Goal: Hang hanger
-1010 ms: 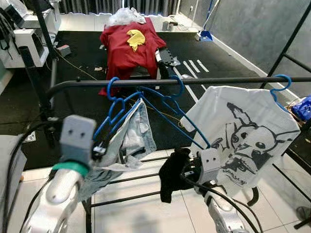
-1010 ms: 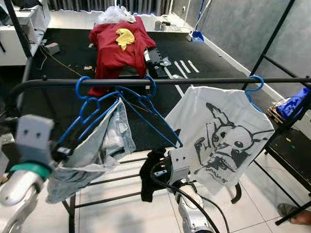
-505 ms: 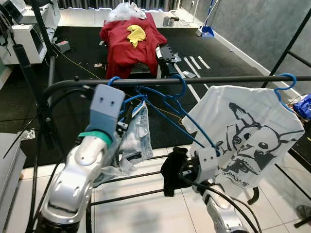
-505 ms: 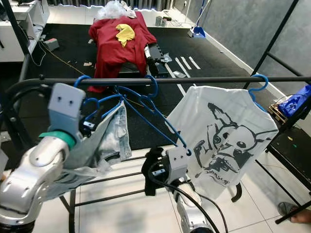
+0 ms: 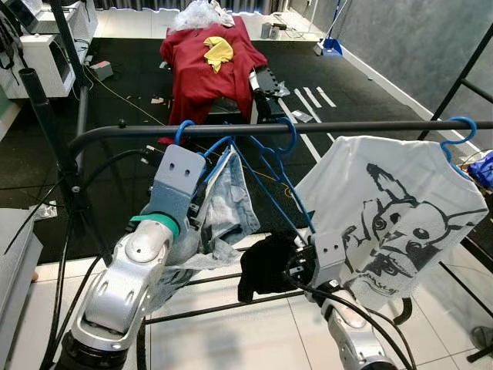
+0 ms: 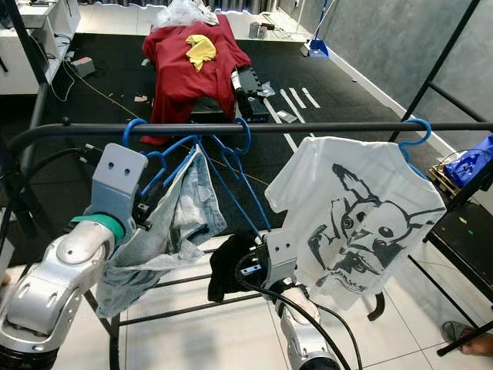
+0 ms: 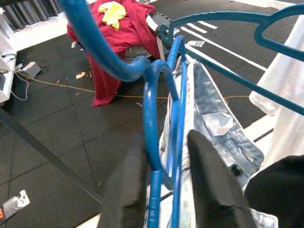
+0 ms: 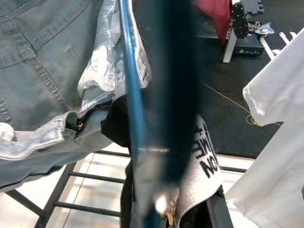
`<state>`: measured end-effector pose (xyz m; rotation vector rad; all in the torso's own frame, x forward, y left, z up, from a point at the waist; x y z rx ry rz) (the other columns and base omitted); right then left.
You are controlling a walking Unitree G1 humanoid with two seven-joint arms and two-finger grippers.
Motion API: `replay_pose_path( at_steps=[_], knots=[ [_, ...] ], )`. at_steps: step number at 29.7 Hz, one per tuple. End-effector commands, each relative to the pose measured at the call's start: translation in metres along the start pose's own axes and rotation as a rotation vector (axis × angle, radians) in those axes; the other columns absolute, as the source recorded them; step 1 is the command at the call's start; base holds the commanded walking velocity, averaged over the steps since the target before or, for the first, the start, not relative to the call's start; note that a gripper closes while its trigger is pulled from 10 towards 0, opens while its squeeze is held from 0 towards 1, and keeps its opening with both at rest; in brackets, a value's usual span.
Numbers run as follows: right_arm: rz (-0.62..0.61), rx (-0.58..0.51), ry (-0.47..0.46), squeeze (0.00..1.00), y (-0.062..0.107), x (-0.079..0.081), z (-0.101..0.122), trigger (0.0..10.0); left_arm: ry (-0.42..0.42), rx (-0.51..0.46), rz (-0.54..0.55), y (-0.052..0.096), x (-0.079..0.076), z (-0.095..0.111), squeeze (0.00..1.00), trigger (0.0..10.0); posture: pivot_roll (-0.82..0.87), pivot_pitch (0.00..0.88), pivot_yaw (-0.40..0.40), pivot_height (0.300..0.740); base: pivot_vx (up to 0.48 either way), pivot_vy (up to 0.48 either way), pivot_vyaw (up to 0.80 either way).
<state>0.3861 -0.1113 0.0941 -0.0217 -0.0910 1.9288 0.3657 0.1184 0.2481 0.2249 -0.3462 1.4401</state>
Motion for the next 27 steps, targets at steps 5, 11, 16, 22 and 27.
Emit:
replay_pose_path(
  at_steps=[5,11,16,22,27],
  knots=[
    [-0.009,0.013,-0.007,0.0,0.005,-0.002,-0.007,10.0,0.042,0.045,-0.041,-0.001,-0.011,-0.009,0.0,0.0,0.08,0.128,-0.032,0.74,0.0,0.0,0.0],
    [-0.008,0.016,-0.01,0.0,0.006,-0.001,-0.008,10.0,0.049,0.054,-0.063,0.002,-0.014,-0.01,0.0,0.0,0.08,0.128,-0.032,0.74,0.0,0.0,0.0],
    [-0.005,0.014,-0.012,0.0,0.006,0.0,-0.008,10.0,0.122,-0.114,0.027,0.008,0.007,0.024,0.0,0.0,0.08,0.125,-0.026,0.74,0.0,0.0,0.0],
    [-0.002,0.018,-0.011,0.0,0.008,0.001,-0.01,10.0,0.178,-0.306,0.02,0.041,0.029,0.056,0.0,10.0,0.08,0.127,-0.027,0.74,0.0,0.0,0.0],
    [0.005,0.022,-0.01,0.0,0.009,0.002,-0.012,10.0,0.173,-0.303,-0.031,0.057,0.027,0.053,0.0,10.0,0.09,0.128,-0.028,0.74,0.0,0.0,0.0]
  ],
)
Point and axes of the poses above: a point about 5 cm out from each wrist's last joint towards the gripper, its own y axis pointing back from the gripper into the wrist, its own z axis along the axis of the wrist's last joint, x = y × z, the point moved 6 cm from there along -y, pointing out of the wrist towards the gripper, and after that the axes turned 3 degrees about -y, right-handed, at the moved point
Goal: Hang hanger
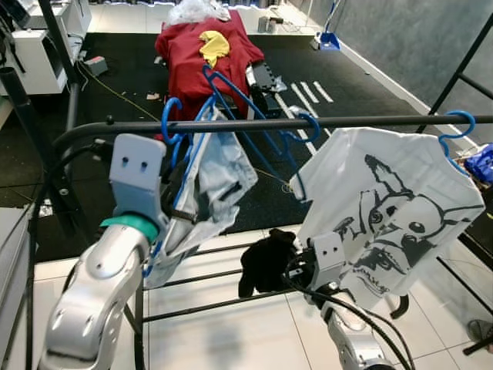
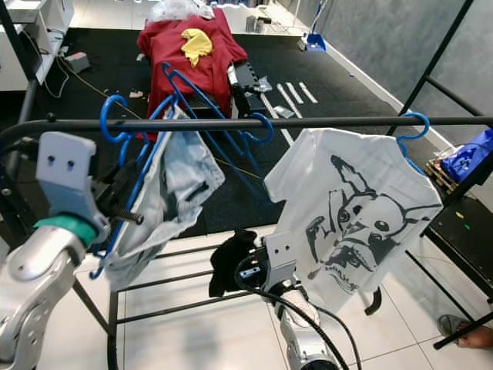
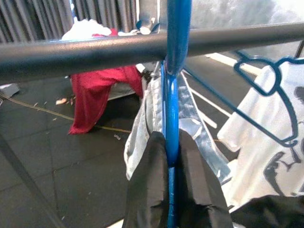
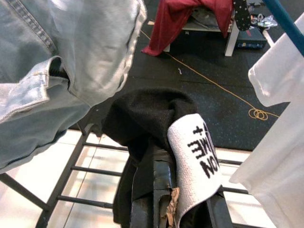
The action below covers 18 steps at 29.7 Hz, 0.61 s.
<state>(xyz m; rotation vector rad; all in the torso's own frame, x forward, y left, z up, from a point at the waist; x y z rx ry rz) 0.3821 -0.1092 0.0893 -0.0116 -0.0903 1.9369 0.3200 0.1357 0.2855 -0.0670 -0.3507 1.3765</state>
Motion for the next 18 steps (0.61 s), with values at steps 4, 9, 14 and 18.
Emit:
replay_pose_path(
  at_steps=[4,9,14,18],
  knots=[
    [0.003,0.017,-0.002,0.0,0.004,0.0,-0.006,10.0,-0.047,-0.066,-0.037,0.012,-0.006,0.015,0.0,10.0,0.09,0.128,-0.028,0.74,0.0,0.0,0.0],
    [0.007,0.012,0.002,0.0,0.003,0.001,-0.005,10.0,-0.1,-0.01,-0.068,0.017,-0.01,-0.003,0.0,10.0,0.09,0.128,-0.029,0.74,0.0,0.0,0.0],
    [0.003,0.009,0.009,0.0,0.004,-0.001,-0.004,10.0,-0.136,0.049,-0.103,0.026,-0.012,-0.021,0.0,10.0,0.09,0.129,-0.022,0.74,0.0,0.0,0.0],
    [-0.004,0.003,0.033,0.0,0.008,-0.005,-0.003,10.0,-0.151,0.145,-0.127,0.045,-0.003,-0.045,0.0,10.0,0.08,0.135,-0.015,0.74,0.0,0.0,0.0]
  ],
)
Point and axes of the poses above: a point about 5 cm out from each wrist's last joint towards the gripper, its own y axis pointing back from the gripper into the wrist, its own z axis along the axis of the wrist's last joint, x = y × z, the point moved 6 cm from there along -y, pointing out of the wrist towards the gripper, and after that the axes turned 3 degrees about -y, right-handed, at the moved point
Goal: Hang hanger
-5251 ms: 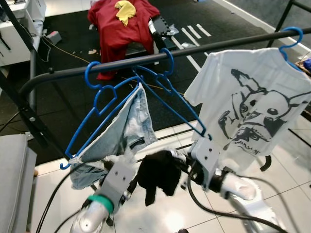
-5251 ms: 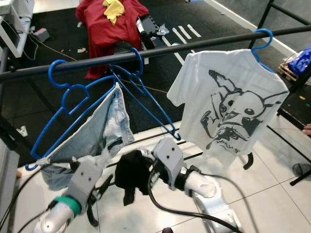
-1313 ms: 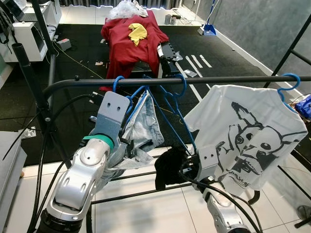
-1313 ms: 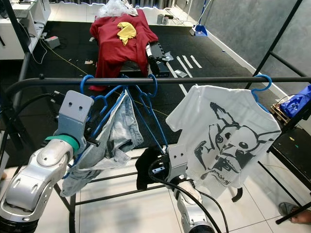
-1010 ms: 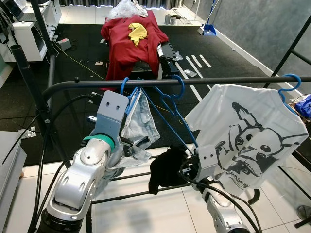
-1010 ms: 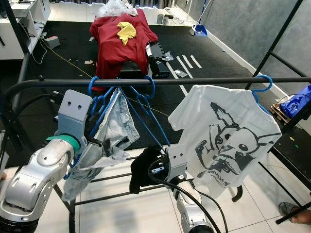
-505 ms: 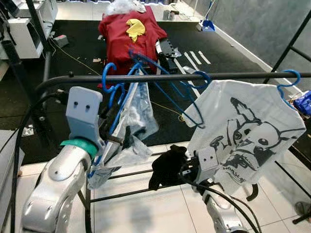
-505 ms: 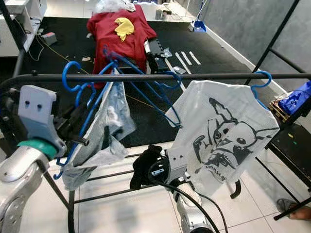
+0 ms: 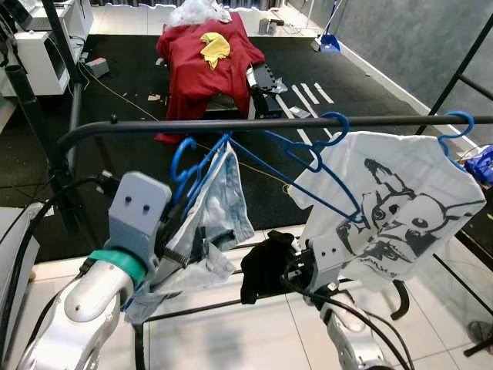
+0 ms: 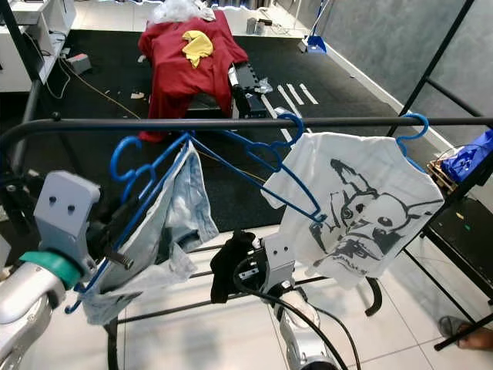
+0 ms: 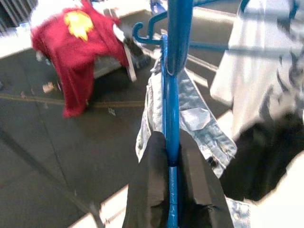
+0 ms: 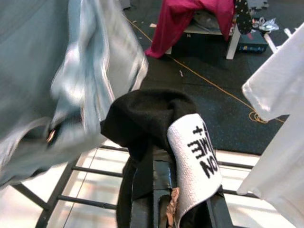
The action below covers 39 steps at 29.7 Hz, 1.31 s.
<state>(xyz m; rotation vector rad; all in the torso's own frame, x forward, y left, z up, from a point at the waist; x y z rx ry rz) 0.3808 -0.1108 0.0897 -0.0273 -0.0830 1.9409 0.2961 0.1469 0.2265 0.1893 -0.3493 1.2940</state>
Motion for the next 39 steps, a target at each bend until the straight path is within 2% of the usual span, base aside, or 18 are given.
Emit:
replay_pose_path(
  at_steps=[1,5,7,8,10,11,14,17,21,29,31,33,35,37,39],
  knots=[
    [-0.009,0.006,0.018,0.0,0.006,-0.004,-0.003,10.0,-0.011,-0.025,-0.008,0.006,0.002,0.004,0.0,10.0,0.08,0.135,-0.015,0.74,0.0,0.0,0.0],
    [-0.011,0.004,0.022,0.0,0.006,-0.005,-0.003,10.0,-0.013,-0.006,-0.007,0.01,0.003,-0.001,0.0,10.0,0.08,0.135,-0.015,0.74,0.0,0.0,0.0],
    [-0.02,0.034,0.026,0.0,0.01,-0.008,-0.011,10.0,-0.019,0.078,0.016,0.017,0.005,-0.028,0.0,10.0,0.09,0.139,-0.017,0.74,0.0,0.0,0.0],
    [-0.02,0.034,0.026,0.0,0.01,-0.008,-0.011,10.0,-0.019,0.078,0.016,0.017,0.005,-0.028,0.0,10.0,0.09,0.139,-0.017,0.74,0.0,0.0,0.0],
    [-0.026,0.067,0.01,0.0,0.015,-0.006,-0.021,10.0,0.049,0.158,0.1,0.019,0.008,-0.058,0.0,10.0,0.09,0.14,-0.02,0.74,0.0,0.0,0.0],
    [-0.026,0.067,0.01,0.0,0.015,-0.006,-0.021,10.0,0.049,0.158,0.1,0.019,0.008,-0.058,0.0,10.0,0.09,0.14,-0.02,0.74,0.0,0.0,0.0],
    [-0.016,0.096,-0.005,0.0,0.019,0.002,-0.032,10.0,0.134,0.225,0.2,0.018,0.007,-0.084,0.0,10.0,0.08,0.136,-0.023,0.74,0.0,0.0,0.0],
    [-0.005,0.111,-0.009,0.0,0.023,0.009,-0.039,10.0,0.139,0.246,0.212,0.017,0.0,-0.094,0.0,10.0,0.08,0.135,-0.025,0.74,0.0,0.0,0.0],
    [-0.025,0.126,-0.006,0.0,0.027,0.005,-0.043,10.0,0.133,0.247,0.206,0.013,-0.008,-0.096,0.0,10.0,0.08,0.132,-0.025,0.74,0.0,0.0,0.0],
    [-0.061,0.126,0.006,0.0,0.024,-0.009,-0.038,10.0,0.118,0.239,0.221,0.011,-0.011,-0.1,0.0,10.0,0.08,0.126,-0.029,0.74,0.0,0.0,0.0],
    [-0.055,0.167,0.016,0.0,0.025,-0.011,-0.045,10.0,0.111,0.236,0.225,0.01,-0.01,-0.1,0.0,10.0,0.08,0.126,-0.029,0.74,0.0,0.0,0.0],
    [-0.051,0.225,0.05,0.0,0.023,-0.021,-0.049,10.0,0.102,0.231,0.233,0.009,-0.01,-0.099,0.0,10.0,0.09,0.129,-0.036,0.74,0.0,0.0,0.0],
    [-0.054,0.213,0.079,0.0,0.013,-0.033,-0.035,10.0,0.097,0.228,0.238,0.01,-0.01,-0.099,0.0,10.0,0.09,0.129,-0.036,0.74,0.0,0.0,0.0],
    [-0.058,0.206,0.079,0.0,0.011,-0.035,-0.032,10.0,0.096,0.228,0.239,0.01,-0.01,-0.099,0.0,10.0,0.09,0.129,-0.036,0.74,0.0,0.0,0.0],
    [-0.05,0.152,0.09,0.0,0.002,-0.035,-0.015,10.0,0.094,0.228,0.242,0.011,-0.01,-0.099,0.0,10.0,0.1,0.136,-0.044,0.74,0.0,0.0,0.0]
  ],
)
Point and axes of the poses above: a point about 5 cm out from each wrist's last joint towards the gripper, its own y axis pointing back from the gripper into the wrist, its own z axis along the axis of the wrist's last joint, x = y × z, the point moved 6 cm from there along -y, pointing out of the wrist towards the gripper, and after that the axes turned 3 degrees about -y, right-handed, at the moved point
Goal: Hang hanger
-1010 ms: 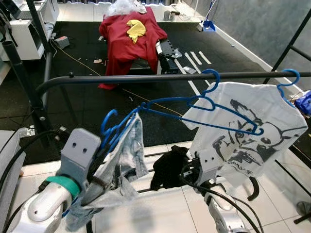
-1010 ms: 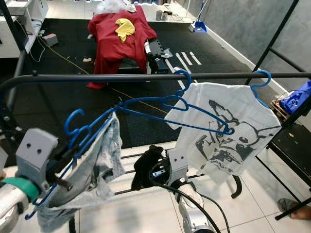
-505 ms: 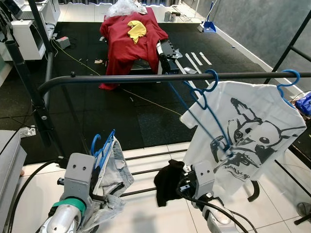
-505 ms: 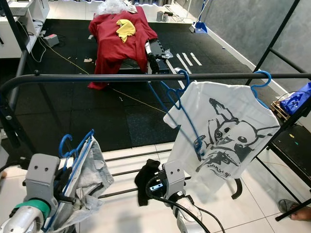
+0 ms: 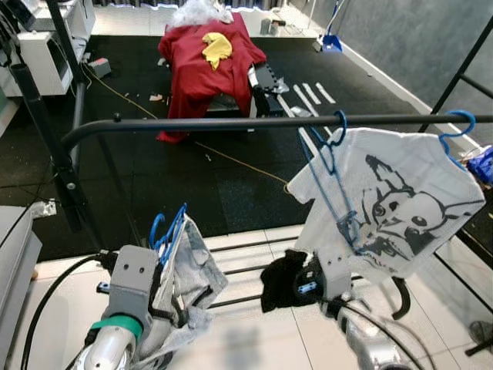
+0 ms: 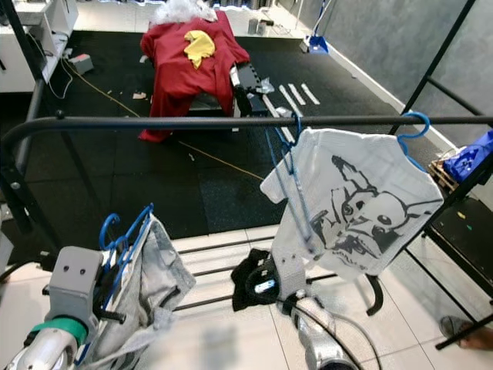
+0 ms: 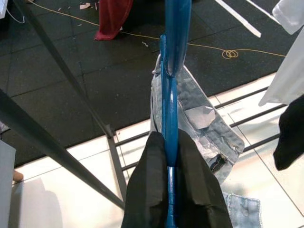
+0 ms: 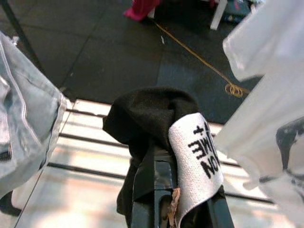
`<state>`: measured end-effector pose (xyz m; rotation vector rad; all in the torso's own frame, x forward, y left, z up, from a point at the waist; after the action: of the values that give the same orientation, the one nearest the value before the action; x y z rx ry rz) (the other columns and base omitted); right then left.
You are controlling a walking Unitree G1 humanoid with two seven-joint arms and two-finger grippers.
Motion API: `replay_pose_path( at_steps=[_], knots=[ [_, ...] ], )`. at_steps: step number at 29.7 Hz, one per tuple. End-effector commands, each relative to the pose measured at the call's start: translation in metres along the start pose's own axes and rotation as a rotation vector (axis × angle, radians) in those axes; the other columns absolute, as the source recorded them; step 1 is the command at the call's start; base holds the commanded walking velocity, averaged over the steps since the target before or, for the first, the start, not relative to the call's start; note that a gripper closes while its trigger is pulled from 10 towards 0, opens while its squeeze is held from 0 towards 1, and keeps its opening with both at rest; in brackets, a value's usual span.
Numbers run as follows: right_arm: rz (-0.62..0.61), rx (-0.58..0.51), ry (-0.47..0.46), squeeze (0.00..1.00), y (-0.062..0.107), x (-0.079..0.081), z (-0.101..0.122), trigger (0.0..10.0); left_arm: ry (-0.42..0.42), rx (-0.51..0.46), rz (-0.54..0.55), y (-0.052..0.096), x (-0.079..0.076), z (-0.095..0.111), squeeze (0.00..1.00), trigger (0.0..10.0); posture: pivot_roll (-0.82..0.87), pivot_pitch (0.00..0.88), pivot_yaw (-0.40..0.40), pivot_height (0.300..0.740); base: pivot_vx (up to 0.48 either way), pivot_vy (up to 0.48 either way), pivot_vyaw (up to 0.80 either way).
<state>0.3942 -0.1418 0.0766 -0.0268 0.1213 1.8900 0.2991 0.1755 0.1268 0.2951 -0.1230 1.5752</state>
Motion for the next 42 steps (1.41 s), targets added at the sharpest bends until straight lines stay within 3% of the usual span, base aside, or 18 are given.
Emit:
replay_pose_path(
  at_steps=[1,2,5,10,13,16,20,25,32,42],
  knots=[
    [-0.001,0.009,-0.01,0.0,0.002,-0.001,-0.003,10.0,-0.007,-0.022,0.005,0.001,-0.001,0.003,0.0,10.0,0.1,0.136,-0.044,0.74,0.0,0.0,0.0],
    [-0.007,-0.034,-0.013,0.0,-0.002,-0.002,0.009,10.0,-0.007,-0.022,0.008,0.002,-0.001,0.003,0.0,10.0,0.1,0.136,-0.044,0.74,0.0,0.0,0.0],
    [-0.039,-0.063,-0.038,0.0,-0.003,-0.005,0.016,10.0,-0.007,-0.023,0.01,0.002,-0.002,0.003,0.0,10.0,0.1,0.137,-0.04,0.74,0.0,0.0,0.0],
    [-0.063,0.018,-0.054,0.0,0.008,-0.002,-0.013,10.0,-0.015,-0.028,-0.003,0.001,-0.005,0.003,0.0,10.0,0.09,0.138,-0.031,0.74,0.0,0.0,0.0],
    [-0.046,0.079,-0.065,0.0,0.018,0.007,-0.036,10.0,-0.021,-0.035,-0.005,-0.001,-0.004,0.005,0.0,10.0,0.09,0.137,-0.028,0.74,0.0,0.0,0.0],
    [-0.032,0.091,-0.072,0.0,0.022,0.016,-0.044,10.0,-0.022,-0.039,-0.006,-0.003,-0.003,0.006,0.0,10.0,0.08,0.137,-0.019,0.74,0.0,0.0,0.0],
    [-0.008,0.049,-0.097,0.0,0.024,0.031,-0.04,10.0,-0.024,-0.04,-0.014,-0.004,-0.005,0.006,0.0,10.0,0.07,0.136,-0.017,0.74,0.0,0.0,0.0],
    [-0.002,-0.012,-0.099,0.0,0.022,0.037,-0.028,10.0,-0.006,-0.033,-0.014,-0.004,-0.007,0.003,0.0,10.0,0.07,0.13,-0.018,0.74,0.0,0.0,0.0],
    [-0.011,-0.116,-0.03,0.0,0.019,0.037,-0.004,10.0,0.023,0.019,0.022,-0.005,-0.005,-0.011,0.0,10.0,0.06,0.123,-0.027,0.74,0.0,0.0,0.0],
    [-0.018,-0.111,-0.03,0.0,0.019,0.037,-0.003,10.0,0.025,0.032,0.04,-0.004,-0.006,-0.018,0.0,10.0,0.06,0.115,-0.03,0.74,0.0,0.0,0.0]
  ],
)
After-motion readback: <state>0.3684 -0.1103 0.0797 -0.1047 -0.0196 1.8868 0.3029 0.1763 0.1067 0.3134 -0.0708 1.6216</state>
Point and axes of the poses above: a point about 5 cm out from each wrist's last joint towards the gripper, its own y axis pointing back from the gripper into the wrist, its own z axis along the axis of the wrist's last joint, x = y × z, the point moved 6 cm from there along -y, pointing out of the wrist towards the gripper, and after that the axes turned 3 degrees about -y, right-handed, at the moved point
